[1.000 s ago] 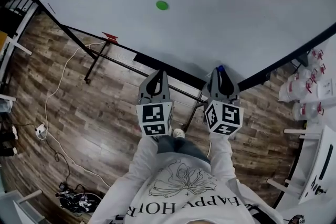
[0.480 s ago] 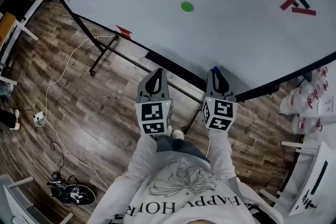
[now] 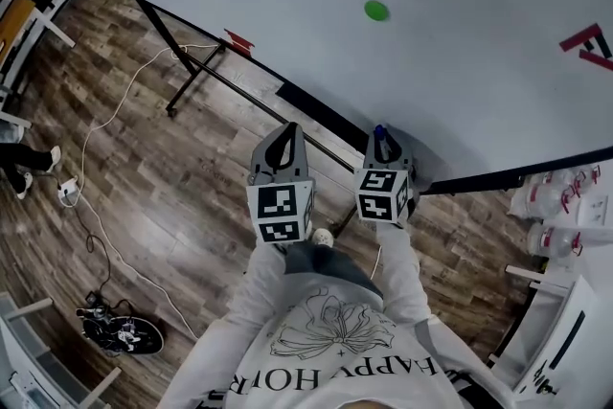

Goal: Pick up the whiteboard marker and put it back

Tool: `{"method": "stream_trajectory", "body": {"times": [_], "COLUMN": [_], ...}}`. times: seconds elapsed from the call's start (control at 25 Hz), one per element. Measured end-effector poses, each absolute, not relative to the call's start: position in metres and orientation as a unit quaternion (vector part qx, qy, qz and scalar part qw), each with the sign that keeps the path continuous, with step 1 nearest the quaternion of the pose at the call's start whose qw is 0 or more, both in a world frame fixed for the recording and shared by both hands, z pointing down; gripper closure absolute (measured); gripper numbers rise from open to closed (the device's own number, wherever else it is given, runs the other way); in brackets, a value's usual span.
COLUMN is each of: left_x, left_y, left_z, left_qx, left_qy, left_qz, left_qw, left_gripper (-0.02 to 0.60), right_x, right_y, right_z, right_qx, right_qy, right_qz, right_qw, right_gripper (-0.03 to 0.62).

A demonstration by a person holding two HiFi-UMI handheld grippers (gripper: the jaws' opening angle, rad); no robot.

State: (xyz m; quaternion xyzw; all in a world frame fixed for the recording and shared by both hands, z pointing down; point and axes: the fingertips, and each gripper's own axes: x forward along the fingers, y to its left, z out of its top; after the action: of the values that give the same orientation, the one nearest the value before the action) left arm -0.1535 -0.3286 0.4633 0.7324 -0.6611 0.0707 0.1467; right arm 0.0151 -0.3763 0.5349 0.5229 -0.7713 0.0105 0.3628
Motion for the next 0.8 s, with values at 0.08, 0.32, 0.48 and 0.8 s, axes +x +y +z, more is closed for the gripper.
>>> {"method": "stream_trajectory", "body": {"times": [0.08, 0.32, 0.48, 0.8], "left_x": [-0.159, -0.176, -0.185, -0.199], "left_y": [-0.331, -0.334, -0.334, -0.333], "left_z": [0.468, 0.481, 0.488, 0.496], "left_qx": [0.729, 0.716, 0.71, 0.698], "left_qy": [-0.664, -0.674, -0.679, -0.688], "left_qz": [0.072, 0.077, 0.078, 0.085], "left_qw": [0.152, 0.168, 0.169, 0.178], "left_gripper": [0.575, 0.575, 0.575, 0.575], "right_x": [0.005, -0.021, -0.034, -0.049], "right_y": [-0.381, -0.393, -0.399, -0.402], "right_z": [0.55, 0.581, 0.596, 0.628], "right_qx": [0.506, 0.466, 0.449, 0.408], "right_qy": [-0.771, -0.768, -0.772, -0.78], "right_qz": [-0.001, -0.046, -0.041, -0.05], "right_qw": [0.388, 0.436, 0.449, 0.471], "right_gripper": [0.53, 0.53, 0.53, 0.526]}}
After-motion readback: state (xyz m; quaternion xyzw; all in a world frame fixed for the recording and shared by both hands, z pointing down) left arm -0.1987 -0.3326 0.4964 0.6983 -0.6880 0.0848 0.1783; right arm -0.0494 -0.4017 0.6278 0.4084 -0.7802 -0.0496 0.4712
